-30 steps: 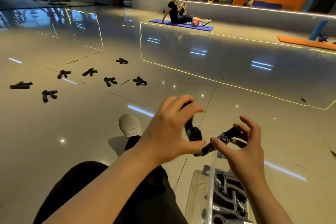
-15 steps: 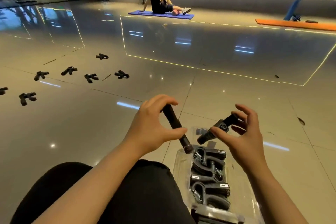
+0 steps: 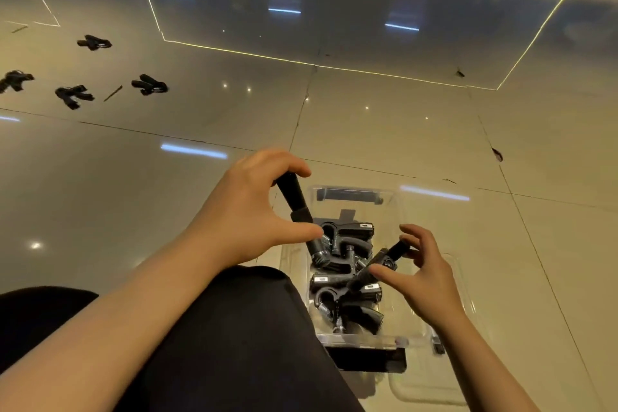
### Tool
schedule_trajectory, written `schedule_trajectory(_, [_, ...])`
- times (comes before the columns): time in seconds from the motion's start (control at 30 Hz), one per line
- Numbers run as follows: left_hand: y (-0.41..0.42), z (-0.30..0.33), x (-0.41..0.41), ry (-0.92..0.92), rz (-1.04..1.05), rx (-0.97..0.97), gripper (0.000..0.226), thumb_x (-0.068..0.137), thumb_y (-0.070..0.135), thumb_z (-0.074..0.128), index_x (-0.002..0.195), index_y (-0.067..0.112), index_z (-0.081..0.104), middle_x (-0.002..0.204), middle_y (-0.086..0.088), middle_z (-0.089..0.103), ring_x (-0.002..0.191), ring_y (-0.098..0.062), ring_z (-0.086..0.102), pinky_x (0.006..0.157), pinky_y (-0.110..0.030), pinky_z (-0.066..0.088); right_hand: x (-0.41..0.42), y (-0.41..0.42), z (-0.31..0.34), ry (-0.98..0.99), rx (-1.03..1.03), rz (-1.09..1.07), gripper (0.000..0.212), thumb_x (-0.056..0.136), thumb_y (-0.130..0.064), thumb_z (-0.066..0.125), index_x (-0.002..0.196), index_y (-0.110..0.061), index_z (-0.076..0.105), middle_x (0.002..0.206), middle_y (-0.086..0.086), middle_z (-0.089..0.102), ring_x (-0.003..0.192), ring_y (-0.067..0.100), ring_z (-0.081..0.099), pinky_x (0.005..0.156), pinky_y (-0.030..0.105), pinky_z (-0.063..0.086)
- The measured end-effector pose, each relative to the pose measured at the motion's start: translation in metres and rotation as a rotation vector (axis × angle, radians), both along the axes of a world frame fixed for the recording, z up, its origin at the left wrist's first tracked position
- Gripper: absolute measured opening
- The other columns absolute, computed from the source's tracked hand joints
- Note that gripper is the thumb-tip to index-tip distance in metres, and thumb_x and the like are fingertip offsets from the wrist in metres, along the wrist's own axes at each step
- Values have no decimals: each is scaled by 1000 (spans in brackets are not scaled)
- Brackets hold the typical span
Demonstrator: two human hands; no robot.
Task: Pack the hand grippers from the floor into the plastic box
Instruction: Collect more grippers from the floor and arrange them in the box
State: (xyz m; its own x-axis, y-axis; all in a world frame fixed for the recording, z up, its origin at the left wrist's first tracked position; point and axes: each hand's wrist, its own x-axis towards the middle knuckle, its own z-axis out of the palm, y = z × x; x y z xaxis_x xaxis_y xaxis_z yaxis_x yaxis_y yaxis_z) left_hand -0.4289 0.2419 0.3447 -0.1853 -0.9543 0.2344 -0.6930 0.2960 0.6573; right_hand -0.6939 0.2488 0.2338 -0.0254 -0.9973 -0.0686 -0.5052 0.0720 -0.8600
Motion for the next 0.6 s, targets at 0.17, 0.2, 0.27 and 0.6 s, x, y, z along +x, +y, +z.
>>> schedule_trajectory(0.17, [-2,-2,3,-60,-6,40,66,49,66,61,109,40,53,115,22,49,112,-9,49,97,-40,46,-8,-6,-14,163,-17,6,82,64,-35,85,132,-33,39,133,-6,49,119,13,47,94,27,39])
schedule_trajectory(0.2, [-2,-2,4,-72,-5,36,65,49,66,60,109,40,53,114,22,48,113,-9,48,97,-40,45,-8,-7,-15,208,-25,17,83,65,-35,84,134,-31,38,136,-6,48,121,14,47,94,25,38])
schedule_trajectory(0.27, [-2,-1,5,-91,-3,39,65,49,67,58,109,41,53,114,22,46,113,-9,47,97,-40,45,-7,-9,-16,324,-39,94,85,67,-34,82,138,-29,36,138,-7,45,123,14,46,93,22,37])
schedule_trajectory(0.6, [1,1,14,-27,38,112,60,52,47,74,108,32,58,110,24,48,109,-4,51,93,-15,36,71,-17,-104,738,95,533,90,70,-44,71,144,-27,23,136,2,42,125,26,39,104,43,26])
